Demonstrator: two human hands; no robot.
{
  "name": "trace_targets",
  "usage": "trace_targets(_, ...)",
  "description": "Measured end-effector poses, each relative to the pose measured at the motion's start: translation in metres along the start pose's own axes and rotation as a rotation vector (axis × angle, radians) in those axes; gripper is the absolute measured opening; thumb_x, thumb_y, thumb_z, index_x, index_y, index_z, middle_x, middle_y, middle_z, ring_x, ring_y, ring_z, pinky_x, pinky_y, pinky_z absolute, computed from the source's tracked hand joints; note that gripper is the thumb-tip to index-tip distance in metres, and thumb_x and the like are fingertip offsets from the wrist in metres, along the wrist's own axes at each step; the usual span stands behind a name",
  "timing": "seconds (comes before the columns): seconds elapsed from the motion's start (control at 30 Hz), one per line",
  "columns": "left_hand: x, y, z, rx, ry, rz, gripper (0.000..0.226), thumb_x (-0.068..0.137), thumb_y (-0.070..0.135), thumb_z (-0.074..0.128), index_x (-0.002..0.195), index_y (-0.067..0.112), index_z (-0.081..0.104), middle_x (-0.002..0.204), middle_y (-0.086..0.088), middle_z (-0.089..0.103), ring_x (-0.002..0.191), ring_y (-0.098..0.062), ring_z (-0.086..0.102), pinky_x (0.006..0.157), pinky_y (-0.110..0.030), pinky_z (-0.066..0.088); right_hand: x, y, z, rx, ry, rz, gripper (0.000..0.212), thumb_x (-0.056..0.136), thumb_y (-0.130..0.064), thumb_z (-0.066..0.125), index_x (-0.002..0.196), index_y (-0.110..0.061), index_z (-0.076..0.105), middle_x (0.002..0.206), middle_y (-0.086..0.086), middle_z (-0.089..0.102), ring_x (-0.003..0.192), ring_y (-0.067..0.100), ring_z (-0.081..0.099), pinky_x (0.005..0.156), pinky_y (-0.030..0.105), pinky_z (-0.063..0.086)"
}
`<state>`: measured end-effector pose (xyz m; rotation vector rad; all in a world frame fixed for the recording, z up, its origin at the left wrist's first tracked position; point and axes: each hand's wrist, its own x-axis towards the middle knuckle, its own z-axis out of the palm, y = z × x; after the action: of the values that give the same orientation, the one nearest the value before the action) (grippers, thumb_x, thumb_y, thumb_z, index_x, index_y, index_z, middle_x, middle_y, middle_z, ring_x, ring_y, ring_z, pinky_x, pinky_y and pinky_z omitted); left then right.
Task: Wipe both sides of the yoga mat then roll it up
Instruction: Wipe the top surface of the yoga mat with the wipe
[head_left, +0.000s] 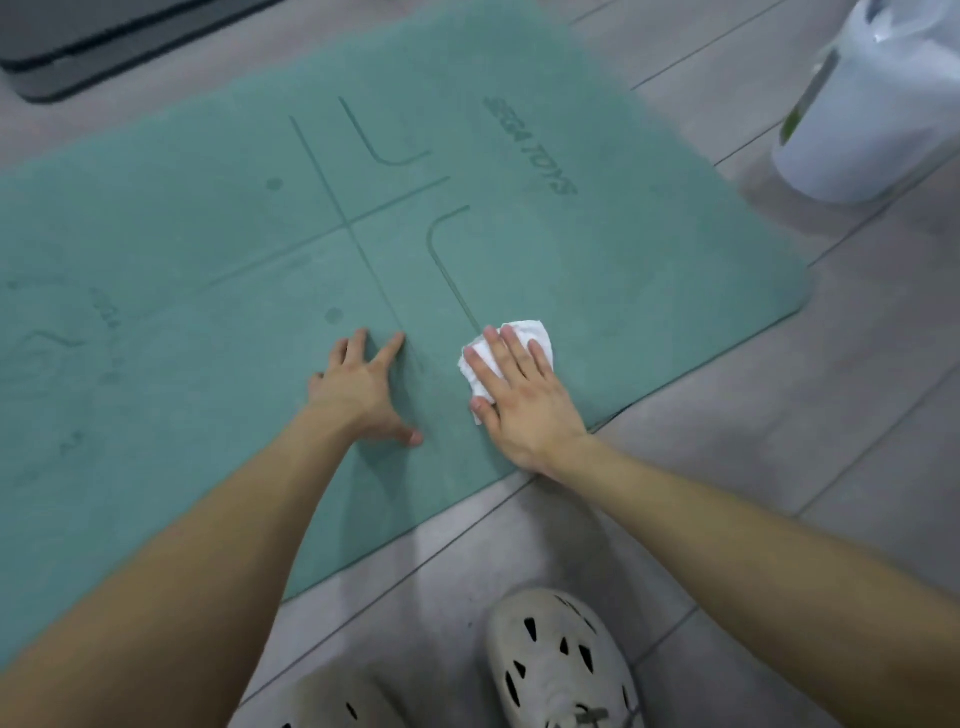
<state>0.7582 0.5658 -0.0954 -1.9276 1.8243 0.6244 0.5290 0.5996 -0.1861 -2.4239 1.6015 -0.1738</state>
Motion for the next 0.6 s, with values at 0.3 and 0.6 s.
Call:
trace_targets(0.3, -0.003, -0.008, -0.01, 0.126, 0.091, 0.071, 0.153, 0.033, 0.094, 0.078, 0.161, 0.055, 0.005, 0.166, 0.006, 0.019, 0.15, -0.024, 0.025, 0.106, -0.05, 0.051, 0.007, -0.015, 0.011, 0.031, 0.065, -0.298, 0.056, 0.108, -0.04, 0.043, 0.163, -0.029, 0.038, 0.173, 0.003, 0.025, 0.163, 0.025, 0.011, 0.13, 0.053, 0.013)
trace_targets(0.6, -0.015, -0.005, -0.016, 0.167, 0.111, 0.089, 0.15, 0.037, 0.094, 0.078, 0.161, 0.056, 0.002, 0.167, 0.007, 0.019, 0.15, -0.024, 0.028, 0.1, -0.05, 0.053, 0.019, 0.037, -0.01, 0.079, 0.131, 0.116, 0.069, 0.098, -0.04, 0.041, 0.164, -0.024, 0.034, 0.175, 0.0, 0.019, 0.163, 0.018, 0.006, 0.131, 0.049, 0.011)
